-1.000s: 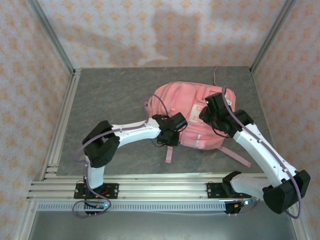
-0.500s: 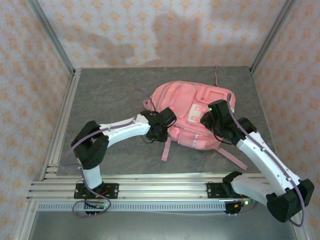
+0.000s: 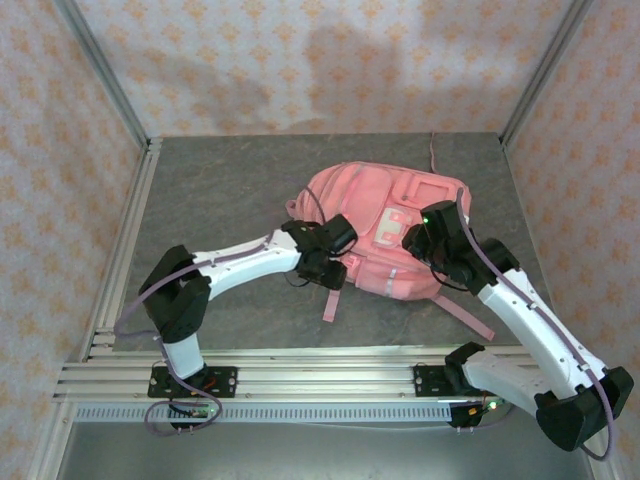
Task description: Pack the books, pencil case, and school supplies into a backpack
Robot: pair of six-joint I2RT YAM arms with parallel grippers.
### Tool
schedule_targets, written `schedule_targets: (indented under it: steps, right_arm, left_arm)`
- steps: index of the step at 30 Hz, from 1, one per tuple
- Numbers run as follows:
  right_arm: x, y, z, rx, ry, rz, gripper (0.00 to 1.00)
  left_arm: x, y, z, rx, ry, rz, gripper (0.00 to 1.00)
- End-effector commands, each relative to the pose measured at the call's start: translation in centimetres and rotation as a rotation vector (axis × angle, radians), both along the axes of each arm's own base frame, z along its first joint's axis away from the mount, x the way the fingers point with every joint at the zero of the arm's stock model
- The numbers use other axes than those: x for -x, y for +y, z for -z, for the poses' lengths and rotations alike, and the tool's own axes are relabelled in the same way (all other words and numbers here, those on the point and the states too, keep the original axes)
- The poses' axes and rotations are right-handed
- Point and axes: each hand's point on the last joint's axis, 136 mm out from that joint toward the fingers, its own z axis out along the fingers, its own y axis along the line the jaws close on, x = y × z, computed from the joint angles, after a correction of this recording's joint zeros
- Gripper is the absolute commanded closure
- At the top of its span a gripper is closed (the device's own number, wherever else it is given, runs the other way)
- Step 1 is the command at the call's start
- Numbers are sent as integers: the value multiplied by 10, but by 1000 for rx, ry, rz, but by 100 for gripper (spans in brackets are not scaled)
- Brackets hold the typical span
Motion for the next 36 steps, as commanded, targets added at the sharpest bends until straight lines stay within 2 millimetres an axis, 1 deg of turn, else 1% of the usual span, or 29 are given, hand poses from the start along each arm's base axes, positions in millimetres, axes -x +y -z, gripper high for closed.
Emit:
schedule_targets:
  steps: [1,4,6,7,11,15,17,20,21,22,23,25,26,27,29,30,31,34,36]
  right_arm:
    - [0,-5,-2,8,-13,15,55]
    - [0,-5,0,1,-10,22,56]
    - [1,-5,2,3,-6,27,56]
    - [1,-6,2,5,-4,29,56]
    - [2,-7,3,-3,-6,36,56]
    - [5,-7,5,-12,-10,40,56]
    - [7,-8,8,-14,-5,39,56]
    - [10,-9,10,-17,-3,37,57]
    - [11,-10,10,-15,-5,39,57]
    - [12,-10,11,-15,-6,41,57]
    - [12,-11,10,-16,-9,41,58]
    - [13,-10,10,-25,-7,37,60]
    - [14,-8,10,-33,-4,30,62]
    - [15,-7,10,-38,0,25,62]
    - [17,-5,11,-46,6,11,62]
    - [17,-4,11,-46,8,8,62]
    - [19,-5,12,-40,13,5,62]
    - [20,-6,12,-37,12,3,62]
    - [21,-7,12,-40,11,5,62]
  left_arm:
    - [1,-3,10,-120,-29,14,46]
    - [-3,-2,18,-182,-56,-19,45]
    - [-5,-1,27,-233,-67,-23,46]
    - [-7,0,28,-244,-74,-55,46]
    - [-13,11,35,-313,-110,-96,49]
    - [-16,10,42,-311,-122,-105,52]
    - [-18,8,42,-303,-131,-114,54]
    - [-22,5,41,-297,-153,-125,54]
    - [-23,4,41,-296,-158,-128,56]
    - [-24,3,41,-293,-162,-129,61]
    - [-24,2,41,-290,-166,-128,66]
    - [-25,3,42,-291,-171,-129,81]
    - [-25,3,42,-289,-171,-126,86]
    - [-24,1,43,-280,-168,-123,88]
    - [-23,-3,44,-254,-160,-109,87]
    - [-22,-4,44,-243,-156,-106,85]
    - [-21,-6,45,-236,-152,-101,82]
    - [-20,-9,48,-231,-142,-85,64]
    - [-20,-9,50,-237,-137,-72,59]
